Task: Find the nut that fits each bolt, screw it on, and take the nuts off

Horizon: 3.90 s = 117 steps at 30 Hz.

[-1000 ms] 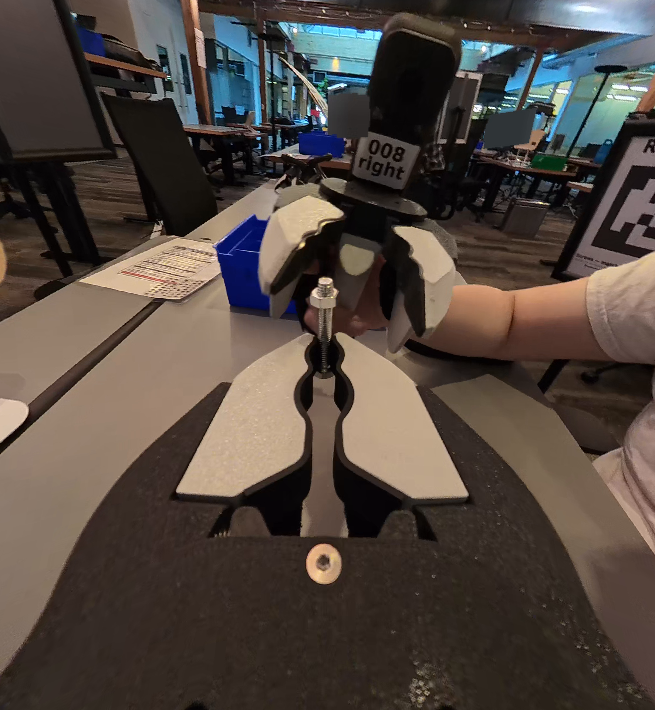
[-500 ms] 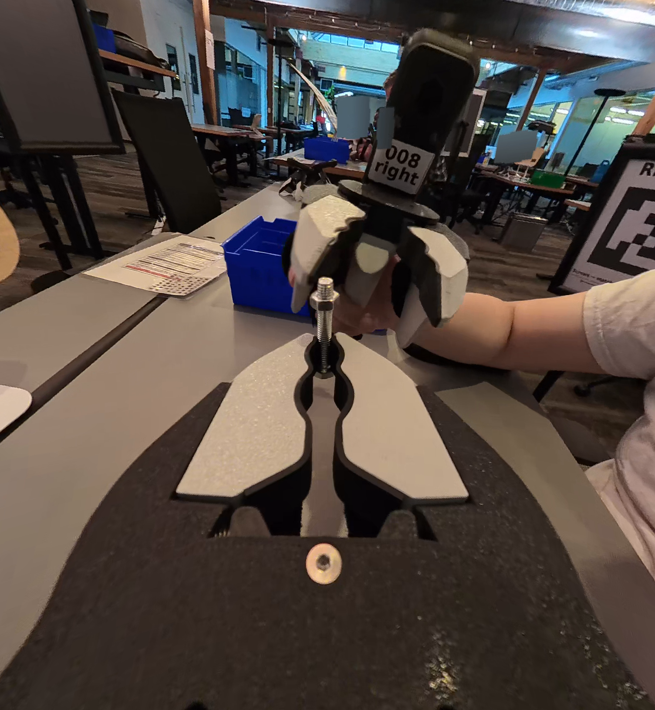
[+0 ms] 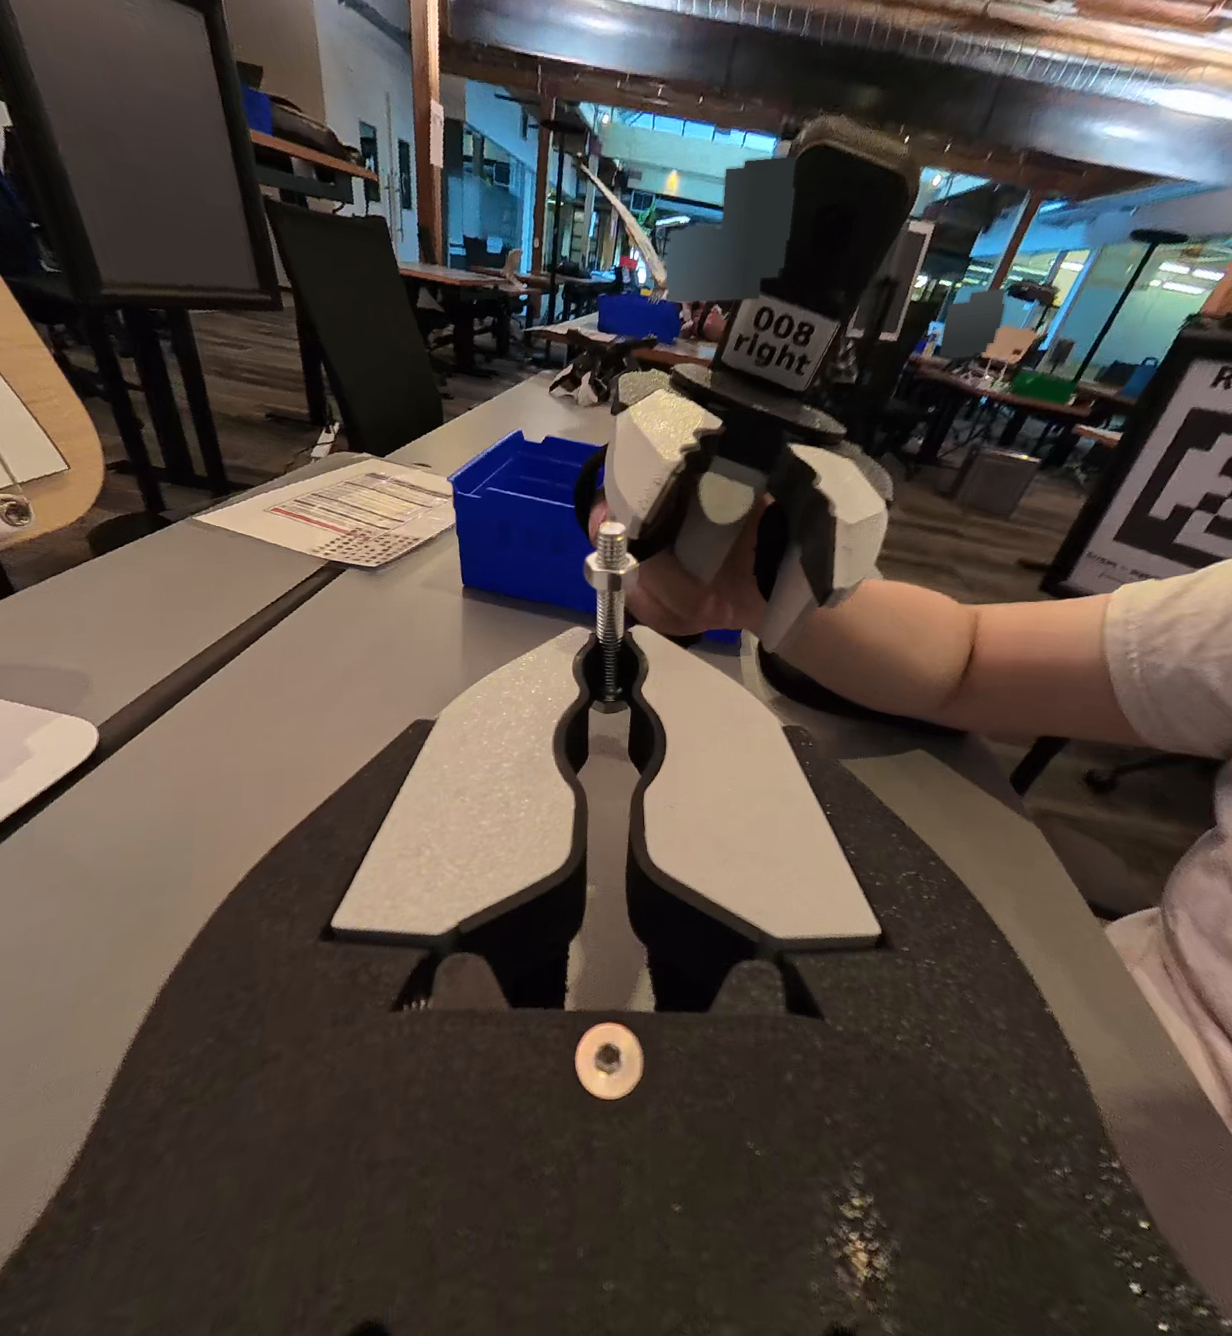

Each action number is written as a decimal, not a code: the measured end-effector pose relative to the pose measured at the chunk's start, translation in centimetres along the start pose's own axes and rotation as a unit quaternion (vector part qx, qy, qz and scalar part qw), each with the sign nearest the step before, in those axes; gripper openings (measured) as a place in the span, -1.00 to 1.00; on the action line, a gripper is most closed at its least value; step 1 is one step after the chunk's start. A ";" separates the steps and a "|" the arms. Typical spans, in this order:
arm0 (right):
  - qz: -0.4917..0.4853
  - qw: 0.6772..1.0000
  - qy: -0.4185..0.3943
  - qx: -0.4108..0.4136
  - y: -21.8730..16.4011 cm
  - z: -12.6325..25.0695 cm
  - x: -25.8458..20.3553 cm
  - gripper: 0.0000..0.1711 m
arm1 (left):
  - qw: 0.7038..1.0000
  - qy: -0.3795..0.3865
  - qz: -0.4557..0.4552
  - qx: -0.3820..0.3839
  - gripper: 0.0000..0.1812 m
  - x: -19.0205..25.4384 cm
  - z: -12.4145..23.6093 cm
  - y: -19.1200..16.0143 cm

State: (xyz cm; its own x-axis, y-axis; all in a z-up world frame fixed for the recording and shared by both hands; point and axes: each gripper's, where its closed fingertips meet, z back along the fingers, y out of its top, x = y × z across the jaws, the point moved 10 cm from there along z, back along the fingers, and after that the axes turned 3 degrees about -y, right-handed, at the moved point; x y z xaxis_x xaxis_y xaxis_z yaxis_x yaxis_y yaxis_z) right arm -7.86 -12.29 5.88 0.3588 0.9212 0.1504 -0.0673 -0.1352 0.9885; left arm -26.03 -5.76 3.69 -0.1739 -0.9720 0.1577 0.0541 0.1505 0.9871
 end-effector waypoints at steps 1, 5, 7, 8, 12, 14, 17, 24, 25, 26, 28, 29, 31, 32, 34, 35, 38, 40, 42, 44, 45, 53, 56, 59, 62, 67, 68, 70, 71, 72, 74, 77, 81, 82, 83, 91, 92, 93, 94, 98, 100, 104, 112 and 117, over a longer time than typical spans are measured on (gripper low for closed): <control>0.001 1.000 -0.006 -0.001 -0.1 -0.1 0.0 -0.50 | 1.000 -0.002 0.000 0.002 -0.95 0.0 0.0 0.0; 0.000 1.000 -0.010 -0.013 -0.7 -0.6 0.0 -0.54 | 1.000 -0.009 -0.001 -0.002 -0.95 0.3 -0.4 -0.1; -0.010 1.000 -0.018 -0.014 -0.9 -0.7 0.2 -0.62 | 1.000 -0.015 0.000 -0.004 -0.95 0.4 -0.6 -0.1; -0.020 1.000 -0.017 -0.015 -1.0 -0.8 0.2 -0.64 | 1.000 -0.016 -0.001 -0.005 -0.95 0.4 -0.6 -0.1; -0.055 0.998 -0.005 -0.002 -1.3 -0.8 0.5 -0.75 | 1.000 -0.022 -0.001 -0.007 -0.95 0.5 -0.8 -0.2; -0.072 0.997 -0.004 0.006 -1.4 -0.8 0.6 -0.78 | 1.000 -0.023 -0.004 -0.012 -0.95 0.6 -0.9 -0.3; -0.092 0.996 -0.004 0.020 -1.4 -0.7 0.9 -0.82 | 1.000 -0.024 -0.009 -0.017 -0.95 0.8 -1.1 -0.3; -0.094 0.995 0.005 0.011 -1.7 -1.0 0.8 -0.86 | 0.999 -0.028 -0.016 -0.020 -0.95 1.1 -1.3 -0.3; -0.092 0.996 0.004 0.011 -1.7 -1.0 0.7 -0.88 | 0.999 -0.029 -0.016 -0.021 -0.95 1.1 -1.4 -0.3; -0.090 0.996 0.004 0.011 -1.7 -1.1 0.7 -0.89 | 0.999 -0.029 -0.017 -0.022 -0.95 1.1 -1.4 -0.3; -0.088 0.996 0.008 0.010 -1.8 -1.1 0.6 -0.94 | 0.999 -0.030 -0.018 -0.024 -0.95 1.2 -1.5 -0.4; -0.087 0.996 0.008 0.010 -1.8 -1.1 0.6 -0.94 | 0.999 -0.030 -0.019 -0.024 -0.95 1.2 -1.5 -0.4; -0.086 0.996 0.009 0.009 -1.8 -1.1 0.6 -0.94 | 0.999 -0.029 -0.023 -0.027 -0.95 1.2 -1.5 -0.4; -0.087 0.996 0.009 0.008 -1.8 -1.1 0.7 -0.94 | 0.999 -0.028 -0.026 -0.027 -0.95 1.2 -1.5 -0.4; -0.092 0.996 0.009 0.009 -1.9 -1.0 0.8 -0.94 | 0.999 -0.023 -0.032 -0.025 -0.92 1.2 -1.5 -0.4; -0.097 0.995 0.008 0.011 -1.9 -1.0 0.9 -0.94 | 0.999 -0.018 -0.033 -0.022 -0.85 1.1 -1.5 -0.4; -0.115 0.993 0.011 0.017 -2.1 -0.7 1.4 -0.94 | 0.999 0.002 -0.036 -0.019 -0.75 0.9 -1.4 -0.5; -0.130 0.991 0.014 0.024 -2.2 -0.4 1.7 -0.94 | 0.999 0.006 -0.034 -0.016 -0.71 0.8 -1.3 -0.5; -0.141 0.990 0.017 0.027 -2.3 -0.2 2.1 -0.94 | 1.000 0.009 -0.027 -0.013 -0.69 0.6 -1.2 -0.4; -0.157 0.987 0.016 0.029 -2.3 0.3 2.7 -0.94 | 0.999 0.019 -0.024 -0.017 -0.69 0.3 -1.0 -0.5; -0.171 0.985 0.020 0.033 -2.3 0.6 3.0 -0.94 | 0.999 0.026 -0.024 -0.021 -0.69 0.2 -1.0 -0.5; -0.250 0.965 0.032 0.073 -0.5 4.0 4.9 -0.94 | 0.994 0.067 -0.020 -0.089 -0.70 -1.0 -1.8 -2.7; -0.230 0.973 -0.001 0.010 1.3 5.5 4.9 -0.94 | 0.988 0.088 -0.043 -0.119 -0.70 -1.2 -2.2 -3.7; -0.207 0.975 -0.059 -0.062 4.6 9.2 4.2 -0.94 | 0.982 0.096 -0.060 -0.151 -0.71 -1.3 -2.7 -4.5; -0.170 0.952 -0.186 -0.172 6.5 14.7 3.2 -0.94 | 0.982 0.090 -0.056 -0.155 -0.71 -1.1 -3.2 -5.2; -0.262 0.804 -0.379 -0.375 3.4 25.3 3.3 -0.94 | 0.983 0.080 -0.041 -0.160 -0.72 -1.3 -3.6 -5.6; -0.292 0.765 -0.401 -0.411 2.1 27.2 3.5 -0.94 | 0.984 0.078 -0.037 -0.158 -0.73 -1.3 -3.6 -5.5; -0.328 0.692 -0.424 -0.483 -0.7 30.3 3.5 -0.94 | 0.985 0.074 -0.031 -0.154 -0.75 -1.3 -3.5 -5.4; -0.347 0.664 -0.422 -0.510 -2.1 31.4 3.4 -0.94 | 0.985 0.074 -0.030 -0.152 -0.75 -1.3 -3.4 -5.4; -0.366 0.645 -0.416 -0.527 -3.4 32.1 3.2 -0.94 | 0.985 0.075 -0.029 -0.151 -0.76 -1.3 -3.4 -5.4; -0.388 0.622 -0.397 -0.552 -5.7 32.8 2.9 -0.94 | 0.985 0.076 -0.029 -0.154 -0.76 -1.4 -3.4 -5.4; -0.395 0.588 -0.375 -0.598 -8.2 33.1 2.8 -0.93 | 0.984 0.077 -0.027 -0.156 -0.76 -1.4 -3.4 -5.5; -0.398 0.567 -0.350 -0.631 -10.2 33.1 3.0 -0.93 | 0.983 0.078 -0.029 -0.165 -0.76 -1.5 -3.5 -5.8; -0.401 0.565 -0.347 -0.633 -10.5 33.1 3.0 -0.93 | 0.982 0.078 -0.030 -0.167 -0.76 -1.5 -3.5 -5.9; -0.402 0.565 -0.345 -0.632 -10.8 33.2 3.1 -0.93 | 0.982 0.078 -0.030 -0.169 -0.76 -1.5 -3.5 -5.9; -0.411 0.558 -0.340 -0.635 -12.4 34.4 3.0 -0.94 | 0.982 0.076 -0.032 -0.171 -0.76 -1.5 -3.7 -6.0; -0.412 0.561 -0.341 -0.632 -12.4 34.5 3.0 -0.93 | 0.982 0.076 -0.032 -0.172 -0.76 -1.5 -3.7 -6.0; -0.412 0.563 -0.342 -0.630 -12.5 34.6 2.9 -0.94 | 0.982 0.075 -0.032 -0.172 -0.76 -1.5 -3.7 -6.0; -0.412 0.563 -0.341 -0.629 -12.5 34.6 2.9 -0.94 | 0.982 0.075 -0.031 -0.173 -0.76 -1.4 -3.7 -6.0; -0.411 0.572 -0.342 -0.622 -12.8 34.7 2.9 -0.94 | 0.981 0.075 -0.032 -0.175 -0.76 -1.4 -3.8 -6.1; -0.401 0.584 -0.349 -0.614 -12.6 34.6 2.9 -0.77 | 0.981 0.080 -0.033 -0.172 -0.76 -1.4 -3.7 -6.0; -0.349 0.625 -0.391 -0.579 -8.0 34.1 1.8 -0.72 | 0.983 0.089 -0.034 -0.157 -0.76 -1.4 -3.4 -5.4; -0.245 0.673 -0.494 -0.493 0.9 39.7 4.1 -0.72 | 0.983 0.083 -0.039 -0.160 -0.76 -1.2 -3.8 -5.0; -0.307 0.634 -0.484 -0.519 -4.3 42.3 5.8 -0.67 | 0.981 0.086 -0.051 -0.166 -0.77 -0.6 -3.8 -4.8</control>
State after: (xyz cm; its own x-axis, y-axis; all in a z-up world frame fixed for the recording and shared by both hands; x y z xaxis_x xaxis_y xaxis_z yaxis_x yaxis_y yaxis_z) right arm 33.86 -21.81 3.11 0.9837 -0.0396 0.1755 -0.0342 0.9167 0.3982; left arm -22.46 -6.57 -1.21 -0.0290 -0.9993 0.0228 0.3674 0.0106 0.9300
